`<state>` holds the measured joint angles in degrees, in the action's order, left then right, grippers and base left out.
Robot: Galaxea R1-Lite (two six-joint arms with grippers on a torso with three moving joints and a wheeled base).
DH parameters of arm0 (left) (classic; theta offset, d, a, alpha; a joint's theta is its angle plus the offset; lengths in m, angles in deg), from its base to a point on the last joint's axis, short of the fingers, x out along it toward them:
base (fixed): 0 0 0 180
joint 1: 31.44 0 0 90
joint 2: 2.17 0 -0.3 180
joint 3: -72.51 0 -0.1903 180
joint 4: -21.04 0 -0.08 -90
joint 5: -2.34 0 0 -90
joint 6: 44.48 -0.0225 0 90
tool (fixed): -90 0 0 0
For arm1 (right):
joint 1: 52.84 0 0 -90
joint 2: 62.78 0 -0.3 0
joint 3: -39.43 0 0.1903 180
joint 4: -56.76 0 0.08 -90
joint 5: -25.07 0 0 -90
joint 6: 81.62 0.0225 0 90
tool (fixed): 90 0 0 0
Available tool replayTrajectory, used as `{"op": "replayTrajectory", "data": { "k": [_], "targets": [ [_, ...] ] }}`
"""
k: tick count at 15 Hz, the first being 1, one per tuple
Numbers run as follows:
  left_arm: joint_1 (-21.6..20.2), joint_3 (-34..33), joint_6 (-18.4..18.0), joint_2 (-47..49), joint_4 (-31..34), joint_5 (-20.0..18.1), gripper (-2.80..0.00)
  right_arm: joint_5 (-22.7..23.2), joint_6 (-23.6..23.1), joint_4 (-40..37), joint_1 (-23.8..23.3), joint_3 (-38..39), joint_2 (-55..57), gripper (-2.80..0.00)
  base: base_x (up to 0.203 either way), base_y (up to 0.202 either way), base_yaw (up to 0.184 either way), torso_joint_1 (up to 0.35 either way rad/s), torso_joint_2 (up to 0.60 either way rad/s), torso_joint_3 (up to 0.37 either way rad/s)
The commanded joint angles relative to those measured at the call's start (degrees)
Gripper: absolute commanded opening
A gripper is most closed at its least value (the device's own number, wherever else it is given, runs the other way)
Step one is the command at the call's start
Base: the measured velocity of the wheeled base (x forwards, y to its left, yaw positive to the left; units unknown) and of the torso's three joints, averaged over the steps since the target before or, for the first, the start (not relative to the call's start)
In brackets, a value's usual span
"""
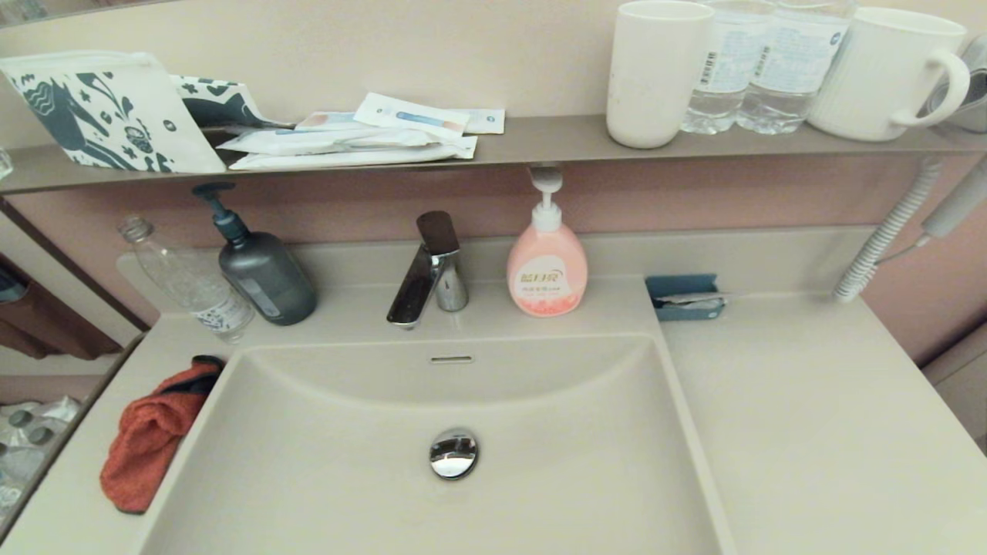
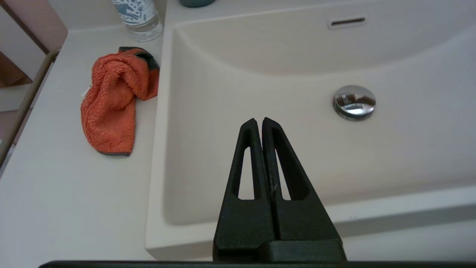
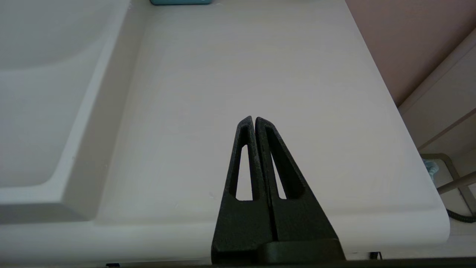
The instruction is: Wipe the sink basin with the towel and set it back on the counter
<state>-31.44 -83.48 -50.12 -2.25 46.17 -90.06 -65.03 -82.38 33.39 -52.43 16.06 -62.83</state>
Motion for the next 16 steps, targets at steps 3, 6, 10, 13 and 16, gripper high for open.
{"op": "replayTrajectory", "data": {
  "k": [3,6,10,13,16],
  "targets": [
    [0.0,-0.11,1.16,0.07,-0.36,0.99,-2.8,0.01,-0.02,0.0,0.02,0.0,0.05,-2.8,0.0,0.0,0.0,0.0,0.0,0.0],
    [0.0,-0.18,1.16,0.07,-0.36,0.99,-2.8,0.01,-0.02,0.0,0.02,0.0,0.05,-2.8,0.0,0.0,0.0,0.0,0.0,0.0],
    [0.0,-0.11,1.16,0.07,-0.36,0.99,-2.8,0.01,-0.02,0.0,0.02,0.0,0.05,-2.8,0.0,0.0,0.0,0.0,0.0,0.0],
    [0.0,-0.19,1.16,0.07,-0.36,0.99,-2.8,-0.08,0.24,0.0,0.02,0.0,0.05,-2.8,0.0,0.0,0.0,0.0,0.0,0.0],
    [0.0,-0.19,1.18,0.07,-0.36,0.99,-2.8,-0.04,0.24,0.0,0.02,-0.01,0.05,-2.8,0.0,0.0,0.0,0.0,0.0,0.0]
  ]
}}
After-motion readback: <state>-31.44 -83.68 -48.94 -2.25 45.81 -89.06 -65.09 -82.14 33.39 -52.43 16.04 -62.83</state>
